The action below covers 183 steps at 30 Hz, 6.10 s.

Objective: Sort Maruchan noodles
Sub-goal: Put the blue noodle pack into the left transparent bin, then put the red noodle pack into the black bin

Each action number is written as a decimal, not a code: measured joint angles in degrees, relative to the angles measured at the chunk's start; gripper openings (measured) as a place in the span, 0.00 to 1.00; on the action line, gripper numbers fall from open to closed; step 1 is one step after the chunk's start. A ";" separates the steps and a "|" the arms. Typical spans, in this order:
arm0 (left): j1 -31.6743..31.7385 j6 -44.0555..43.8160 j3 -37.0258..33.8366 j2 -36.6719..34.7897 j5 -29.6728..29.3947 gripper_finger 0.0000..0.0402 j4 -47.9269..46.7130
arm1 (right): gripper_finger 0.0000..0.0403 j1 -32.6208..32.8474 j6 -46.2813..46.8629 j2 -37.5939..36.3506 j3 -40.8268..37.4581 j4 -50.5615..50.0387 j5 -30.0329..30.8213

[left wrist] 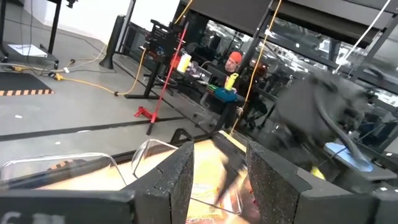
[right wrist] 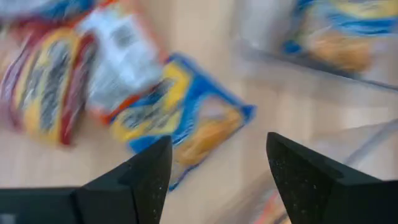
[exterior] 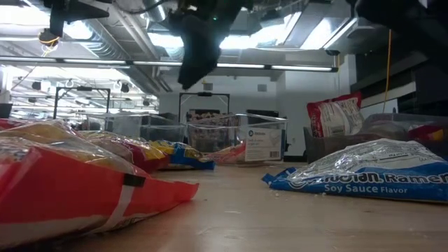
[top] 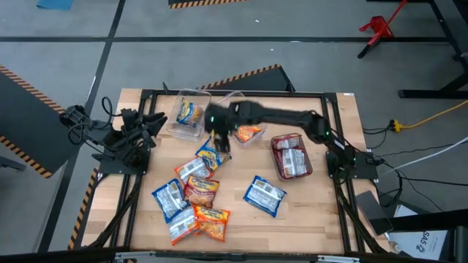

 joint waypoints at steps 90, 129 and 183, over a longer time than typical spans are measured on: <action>0.00 -8.84 0.00 -0.04 0.96 0.35 -8.89 | 0.00 -5.74 -11.35 2.60 3.60 37.28 4.86; 0.00 -9.18 -0.02 -0.04 -2.99 0.35 -8.87 | 0.47 -3.96 -10.53 12.56 2.84 40.05 -6.96; 0.00 -9.01 -0.01 -0.02 -2.55 0.35 -10.07 | 0.49 4.63 -4.72 2.92 3.40 8.55 -5.91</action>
